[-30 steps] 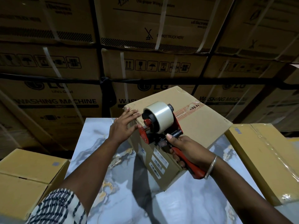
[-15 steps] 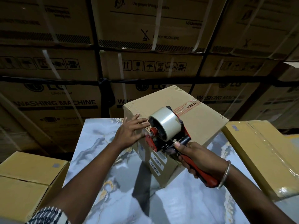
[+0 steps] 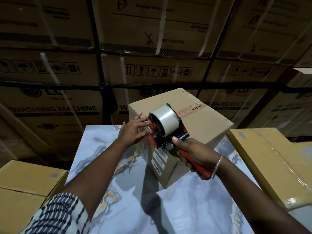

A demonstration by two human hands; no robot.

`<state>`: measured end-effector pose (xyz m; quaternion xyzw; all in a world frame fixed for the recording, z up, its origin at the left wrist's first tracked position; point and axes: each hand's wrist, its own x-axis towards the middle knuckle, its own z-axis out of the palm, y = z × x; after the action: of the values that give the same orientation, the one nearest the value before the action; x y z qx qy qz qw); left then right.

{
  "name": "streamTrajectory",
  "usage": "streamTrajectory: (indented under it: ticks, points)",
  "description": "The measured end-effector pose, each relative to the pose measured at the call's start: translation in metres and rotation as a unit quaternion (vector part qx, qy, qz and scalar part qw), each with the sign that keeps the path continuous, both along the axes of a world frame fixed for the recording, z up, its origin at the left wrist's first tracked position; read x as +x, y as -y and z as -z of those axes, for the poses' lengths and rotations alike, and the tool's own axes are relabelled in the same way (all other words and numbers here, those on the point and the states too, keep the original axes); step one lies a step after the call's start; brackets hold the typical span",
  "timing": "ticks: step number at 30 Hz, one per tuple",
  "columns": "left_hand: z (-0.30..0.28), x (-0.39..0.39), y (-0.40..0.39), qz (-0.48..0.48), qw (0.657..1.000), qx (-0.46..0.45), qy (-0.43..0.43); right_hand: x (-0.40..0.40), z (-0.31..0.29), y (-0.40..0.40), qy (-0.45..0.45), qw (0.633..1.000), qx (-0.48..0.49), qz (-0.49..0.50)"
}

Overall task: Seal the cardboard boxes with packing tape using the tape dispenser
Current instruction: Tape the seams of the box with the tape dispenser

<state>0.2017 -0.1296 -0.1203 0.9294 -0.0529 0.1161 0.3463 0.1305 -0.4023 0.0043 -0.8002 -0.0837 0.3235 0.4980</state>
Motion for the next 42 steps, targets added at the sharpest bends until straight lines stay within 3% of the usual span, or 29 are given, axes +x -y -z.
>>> streamTrajectory:
  ticks: [13,19,24,29,42]
  points:
    - [-0.020,-0.004,0.015,-0.008,1.000,0.024,-0.018,-0.041,0.006,0.031,0.001,0.999,0.003,0.038]
    - [0.008,-0.022,0.028,0.118,0.992,0.004,0.036,-0.040,0.004,0.030,0.008,1.000,-0.001,0.026]
    - [0.014,-0.014,0.029,0.092,0.994,-0.043,0.038,-0.038,0.004,0.029,0.002,0.999,0.001,0.033]
    - [0.026,-0.001,0.025,0.052,0.998,-0.020,0.027,-0.030,-0.001,0.023,0.003,0.999,-0.016,0.030]
    - [-0.017,-0.017,0.045,0.050,0.999,-0.008,0.011,-0.071,0.022,0.060,-0.003,0.996,0.017,0.086]
